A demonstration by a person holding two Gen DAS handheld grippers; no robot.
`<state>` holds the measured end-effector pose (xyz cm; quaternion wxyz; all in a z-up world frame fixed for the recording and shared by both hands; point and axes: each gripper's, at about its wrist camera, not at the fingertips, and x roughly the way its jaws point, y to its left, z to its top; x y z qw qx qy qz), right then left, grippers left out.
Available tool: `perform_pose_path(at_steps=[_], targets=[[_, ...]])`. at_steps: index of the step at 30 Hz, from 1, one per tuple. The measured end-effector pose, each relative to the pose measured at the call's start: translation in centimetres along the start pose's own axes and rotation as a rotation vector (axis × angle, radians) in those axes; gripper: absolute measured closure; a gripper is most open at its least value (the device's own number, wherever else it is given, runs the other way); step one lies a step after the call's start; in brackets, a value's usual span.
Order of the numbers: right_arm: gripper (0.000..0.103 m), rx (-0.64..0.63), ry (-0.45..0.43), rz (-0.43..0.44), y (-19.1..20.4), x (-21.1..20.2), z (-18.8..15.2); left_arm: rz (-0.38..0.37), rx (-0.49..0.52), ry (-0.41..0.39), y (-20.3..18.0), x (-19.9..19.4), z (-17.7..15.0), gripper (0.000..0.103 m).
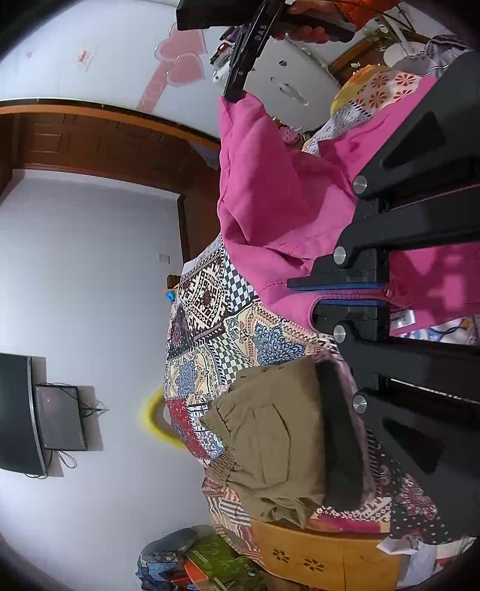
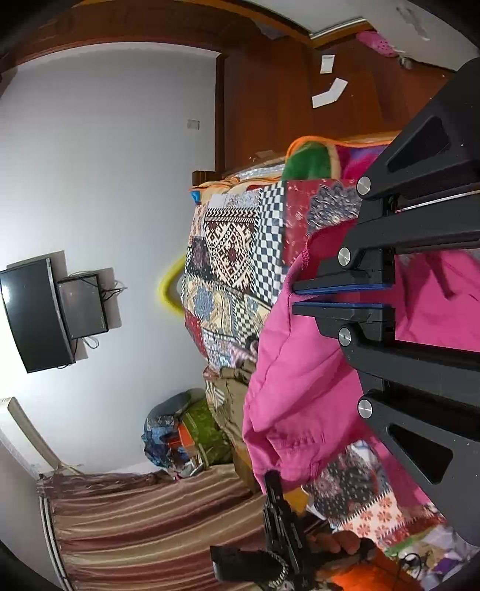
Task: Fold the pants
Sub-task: 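Lift the held pants edge with both tools and fold it over the other half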
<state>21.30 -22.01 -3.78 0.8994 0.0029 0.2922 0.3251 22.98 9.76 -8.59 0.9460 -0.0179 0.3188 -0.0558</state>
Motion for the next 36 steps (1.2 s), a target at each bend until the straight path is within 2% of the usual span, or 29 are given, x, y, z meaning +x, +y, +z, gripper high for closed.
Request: perform_pose_path(at_steps=[7,13,20,26,36], targets=[[0.099,0.018,-0.012,0.001,1.5,-4.0,-2.1,-0.033,0.007,-0.005,-0.8,-3.0,-2.1,0.100],[0.099,0.045,0.019,0.003,2.5,-6.1,-5.1,-0.072,0.010,0.013,-1.1,-4.7,-4.7,0.100],[0.099,0.080,0.098,0.021,3.5,-6.0,-8.8,-0.118,0.027,0.048,-0.9,-5.3,-8.6,0.100],[0.099,0.122,0.165,0.042,3.8,-5.4,-11.7,-0.123,0.032,0.092,-0.9,-5.0,-11.7,0.100],[0.099,0.135,0.244,0.065,4.8,-5.2,-15.0,-0.131,0.014,0.095,-0.3,-6.3,-14.3,0.099]])
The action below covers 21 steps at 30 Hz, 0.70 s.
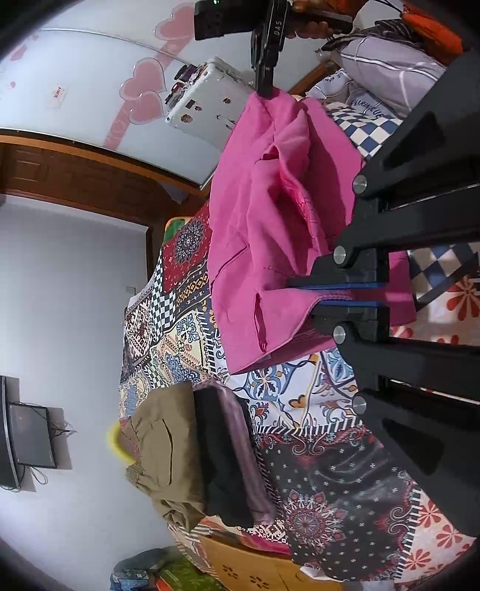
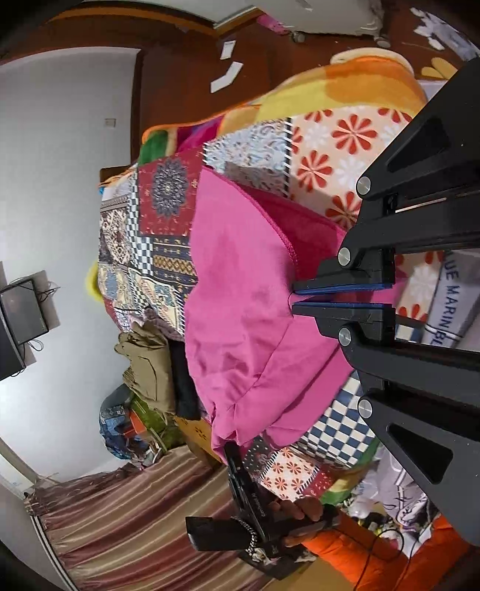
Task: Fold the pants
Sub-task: 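Lift the held pants edge with both tools and fold it over the other half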
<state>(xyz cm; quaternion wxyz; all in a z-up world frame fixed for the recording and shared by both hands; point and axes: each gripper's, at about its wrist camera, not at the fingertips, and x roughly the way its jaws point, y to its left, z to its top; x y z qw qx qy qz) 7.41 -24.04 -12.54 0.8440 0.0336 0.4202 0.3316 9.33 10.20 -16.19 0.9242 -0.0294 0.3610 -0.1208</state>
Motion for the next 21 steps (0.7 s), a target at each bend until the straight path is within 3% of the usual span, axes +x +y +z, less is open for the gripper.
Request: perform_pose_path(at_steps=[13,21], targets=[[0.099,-0.001,0.103,-0.011,-0.5,1.8,-1.8,-0.010,0.002,0.040,0.2,-1.1,-3.5,0.099],[0.099,-0.021,0.135,-0.059,-0.9,2.4,-1.7,-0.035,0.018,0.040,-1.0,-2.5,-4.0,0.099]])
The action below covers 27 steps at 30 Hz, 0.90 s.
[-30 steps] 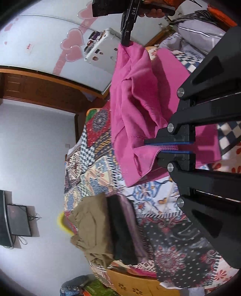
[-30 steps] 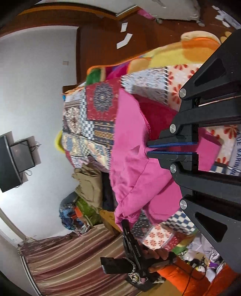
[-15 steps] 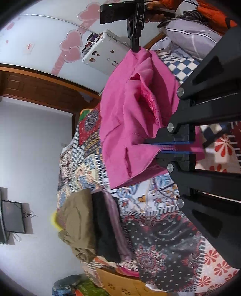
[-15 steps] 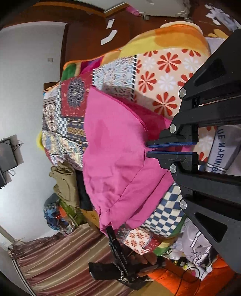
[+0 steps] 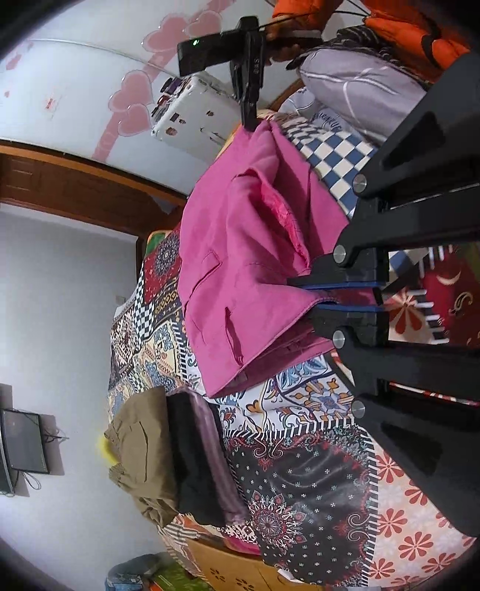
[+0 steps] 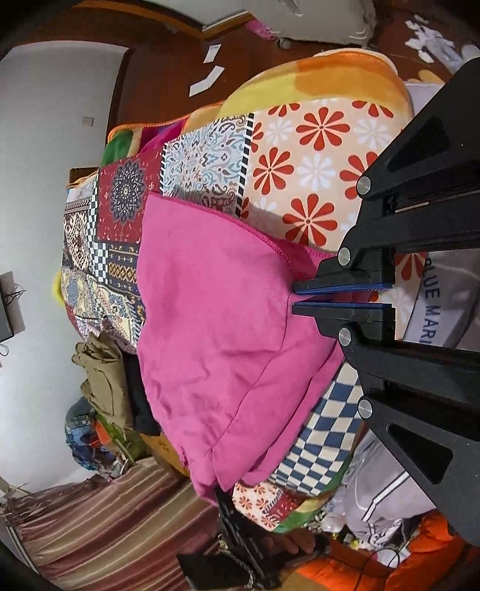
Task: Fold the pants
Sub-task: 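Lift the held pants edge with both tools and fold it over the other half, then open both tools to release the folded pink pants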
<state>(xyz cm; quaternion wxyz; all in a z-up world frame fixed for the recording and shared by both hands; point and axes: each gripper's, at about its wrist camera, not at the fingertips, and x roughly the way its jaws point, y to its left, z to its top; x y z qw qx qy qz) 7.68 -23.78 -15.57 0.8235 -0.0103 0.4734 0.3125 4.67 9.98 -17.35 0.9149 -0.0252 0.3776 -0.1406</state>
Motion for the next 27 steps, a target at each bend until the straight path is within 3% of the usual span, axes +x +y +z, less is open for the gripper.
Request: perform_pose_path(at_steps=[11,19,23,27], targets=[[0.097,-0.030,0.079,-0.030,-0.5,1.0,0.4,0.000,0.001,0.036,-1.2,-0.1,-0.8,0.098],[0.096,-0.091,0.008,-0.067,1.1,-2.2,3.0,0.063,-0.029,0.021,-0.3,-3.1,0.8,0.094],[0.091,-0.147,-0.047,-0.060,2.7,-3.8,4.8,0.108,-0.037,-0.049,-0.6,-5.4,2.7,0.076],[0.086,-0.149,-0.091,-0.033,3.4,-4.6,6.0,0.156,-0.030,-0.068,-1.2,-5.3,4.5,0.071]])
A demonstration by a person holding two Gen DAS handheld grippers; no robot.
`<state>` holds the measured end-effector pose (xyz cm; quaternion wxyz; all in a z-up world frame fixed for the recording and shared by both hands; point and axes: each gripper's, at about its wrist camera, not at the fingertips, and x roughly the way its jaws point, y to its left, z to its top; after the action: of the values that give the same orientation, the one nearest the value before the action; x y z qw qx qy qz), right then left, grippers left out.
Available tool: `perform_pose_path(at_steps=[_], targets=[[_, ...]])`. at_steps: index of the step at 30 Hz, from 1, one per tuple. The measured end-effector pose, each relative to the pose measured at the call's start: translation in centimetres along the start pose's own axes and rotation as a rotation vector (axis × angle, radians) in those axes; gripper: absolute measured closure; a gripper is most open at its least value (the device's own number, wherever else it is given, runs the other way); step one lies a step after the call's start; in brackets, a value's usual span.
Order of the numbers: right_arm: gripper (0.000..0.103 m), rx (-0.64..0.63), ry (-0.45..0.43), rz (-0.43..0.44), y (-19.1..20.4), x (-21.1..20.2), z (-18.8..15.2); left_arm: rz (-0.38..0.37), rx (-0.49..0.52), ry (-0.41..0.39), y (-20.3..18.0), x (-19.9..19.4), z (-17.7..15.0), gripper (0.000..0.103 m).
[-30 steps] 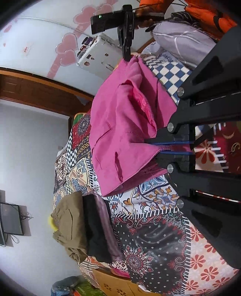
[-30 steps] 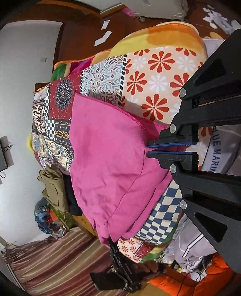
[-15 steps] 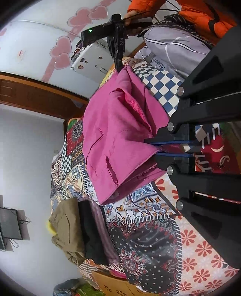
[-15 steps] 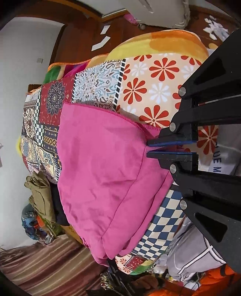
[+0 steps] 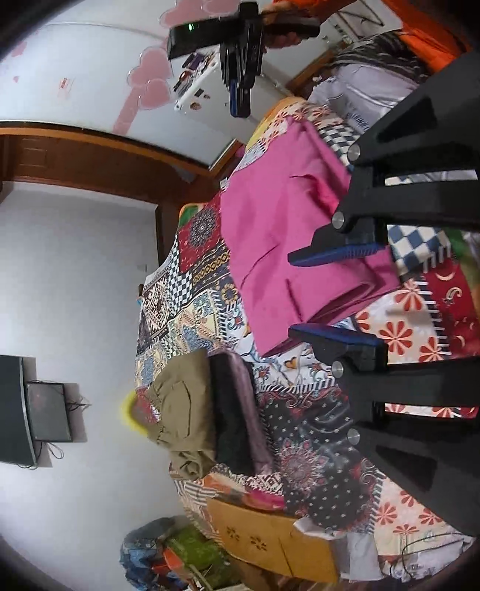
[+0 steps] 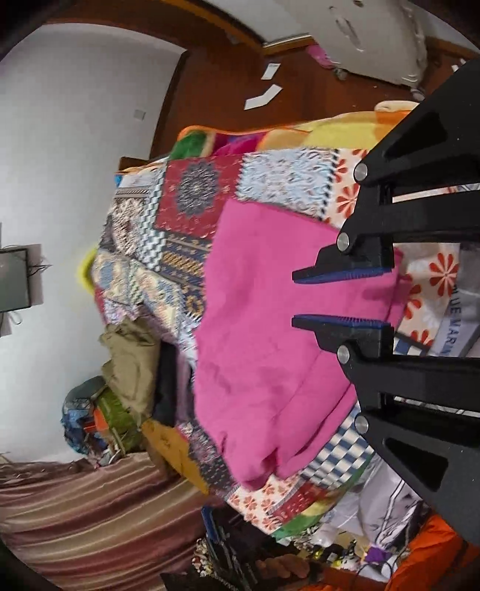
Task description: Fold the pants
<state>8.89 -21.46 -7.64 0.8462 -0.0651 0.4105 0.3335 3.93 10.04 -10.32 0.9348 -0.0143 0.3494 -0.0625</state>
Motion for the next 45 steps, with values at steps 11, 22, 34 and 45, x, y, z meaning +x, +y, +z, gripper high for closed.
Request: perform_pose_path(at_steps=[11,22,34,45], targets=[[0.085,-0.056,-0.002,0.130,3.9,5.4,3.3,0.012,-0.033,0.127,-1.9,6.9,0.4,0.071],[0.085,-0.157,0.209,0.221,7.7,11.2,0.4,0.049,0.001,0.230,-2.1,9.6,-3.5,0.067],[0.083,-0.148,0.254,0.205,5.7,9.2,-2.3,0.031,-0.070,0.243,-0.4,9.3,-5.4,0.044],[0.074,-0.084,0.041,0.070,2.4,2.5,-0.2,0.081,-0.039,0.127,-0.9,6.3,0.4,0.039]])
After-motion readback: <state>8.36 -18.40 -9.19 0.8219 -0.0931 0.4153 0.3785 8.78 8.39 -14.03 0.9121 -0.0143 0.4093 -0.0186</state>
